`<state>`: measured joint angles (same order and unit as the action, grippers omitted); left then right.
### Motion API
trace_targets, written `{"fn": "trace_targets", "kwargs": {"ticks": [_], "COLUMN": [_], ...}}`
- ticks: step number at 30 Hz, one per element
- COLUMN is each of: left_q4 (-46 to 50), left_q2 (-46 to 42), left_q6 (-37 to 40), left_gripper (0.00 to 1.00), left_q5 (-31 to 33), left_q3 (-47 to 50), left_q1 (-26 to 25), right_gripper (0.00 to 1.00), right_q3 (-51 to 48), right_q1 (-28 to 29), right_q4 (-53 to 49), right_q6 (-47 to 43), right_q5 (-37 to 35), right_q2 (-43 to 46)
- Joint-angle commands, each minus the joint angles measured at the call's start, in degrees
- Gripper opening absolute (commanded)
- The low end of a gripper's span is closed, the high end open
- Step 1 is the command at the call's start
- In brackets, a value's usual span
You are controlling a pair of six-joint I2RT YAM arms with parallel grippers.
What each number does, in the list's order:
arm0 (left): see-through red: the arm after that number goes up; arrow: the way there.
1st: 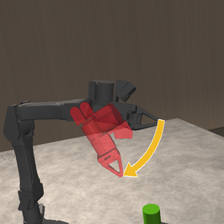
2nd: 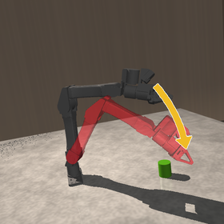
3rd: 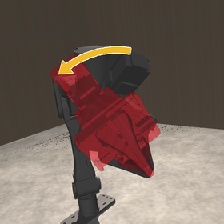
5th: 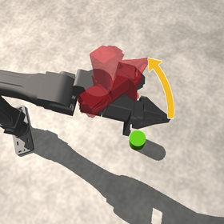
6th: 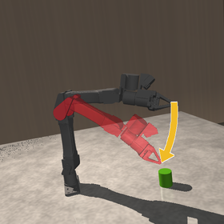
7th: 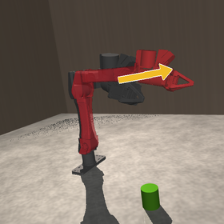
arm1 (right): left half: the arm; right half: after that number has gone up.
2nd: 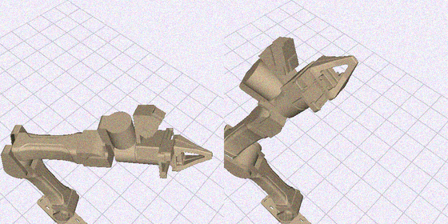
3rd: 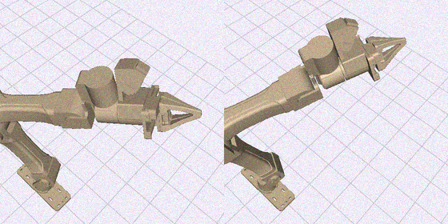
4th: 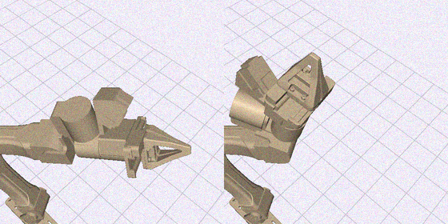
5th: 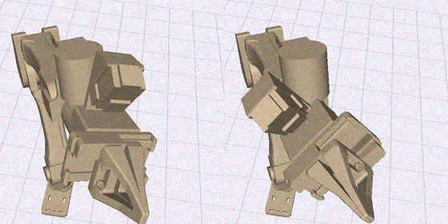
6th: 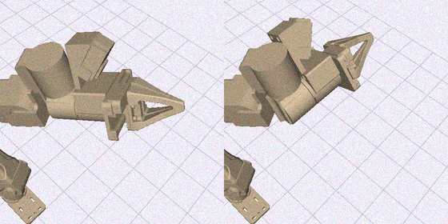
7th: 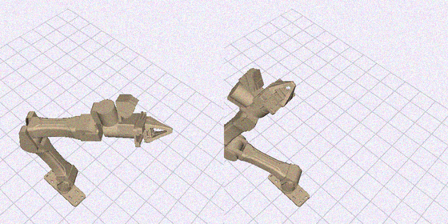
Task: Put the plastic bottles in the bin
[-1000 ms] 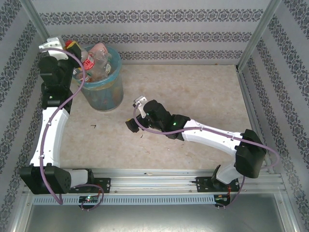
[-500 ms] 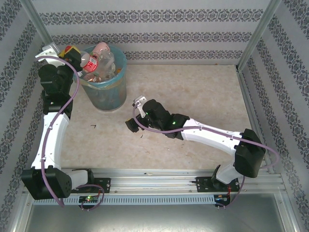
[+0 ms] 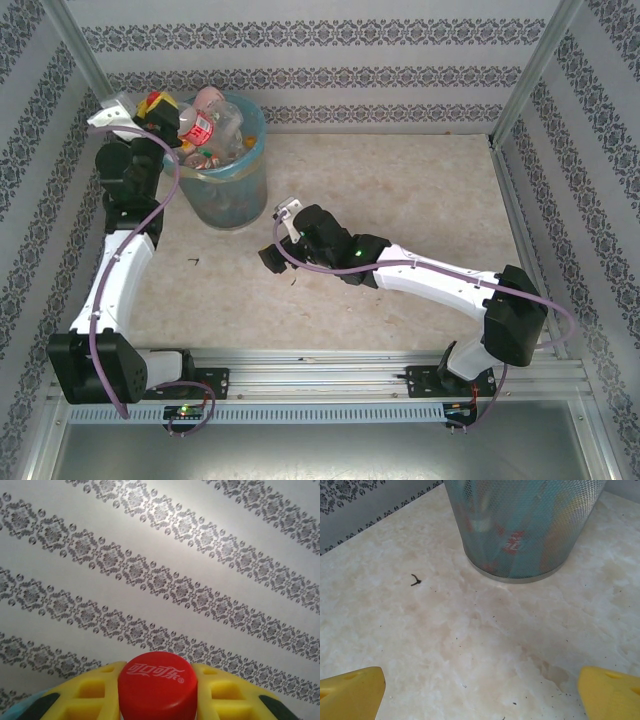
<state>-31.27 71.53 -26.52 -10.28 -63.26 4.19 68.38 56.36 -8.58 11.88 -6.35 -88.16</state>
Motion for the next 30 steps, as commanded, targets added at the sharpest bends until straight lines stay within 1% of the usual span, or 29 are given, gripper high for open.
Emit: {"fn": "trace_targets", "kwargs": {"ticks": [1,4,10,15,19,22,25,27,28,30], "left_q4": [-10.60,-12.57,-10.95,-10.39,-9.96,-9.77,-8.85,-4.85,-0.37,11.68], "left_q2": [0.53,0.00,-0.03,1.58,3.82,5.80,7.15,8.11,8.78,10.33], "left_q6": [3.72,5.78,11.70,12.11,15.20,14.57,15.85,18.31,19.89,22.68], "left_gripper": [0.00,0.00,0.00,0.00,0.00,0.00,0.00,0.00,0.00,0.00], "left_q5": [0.28,1.13,-0.05,-2.21,-3.26,-3.99,-3.88,-3.48,-2.83,-1.26], "left_q3": [2.25,2.40,-0.47,-2.73,-3.62,-4.49,-5.34,-7.06,-8.73,-14.27], "left_q1": [-1.13,-1.53,-1.81,-2.23,-4.93,-6.13,-7.45,-8.32,-8.76,-9.34], "right_gripper": [0.98,0.98,0.98,0.98,0.98,0.98,0.98,0.98,0.98,0.98], "right_q3": [2.05,2.02,1.93,1.85,1.58,1.80,1.71,1.37,1.19,1.14], "right_q1": [-0.46,-0.47,-0.46,-0.46,-0.44,-0.46,-0.46,-0.46,-0.46,-0.46], "right_q4": [-0.56,-0.57,-0.74,-0.99,-0.95,-1.21,-1.66,-1.66,-1.63,-1.94], "right_q6": [0.51,0.60,0.56,0.46,0.55,0.63,0.59,0.65,0.60,0.54], "right_q5": [0.38,0.44,0.36,-0.03,-0.14,-0.03,-0.20,-0.44,-0.53,-0.67], "right_q2": [-0.77,-0.87,-0.62,-0.58,-0.76,-1.05,-0.96,-0.70,-0.54,-0.40]}}
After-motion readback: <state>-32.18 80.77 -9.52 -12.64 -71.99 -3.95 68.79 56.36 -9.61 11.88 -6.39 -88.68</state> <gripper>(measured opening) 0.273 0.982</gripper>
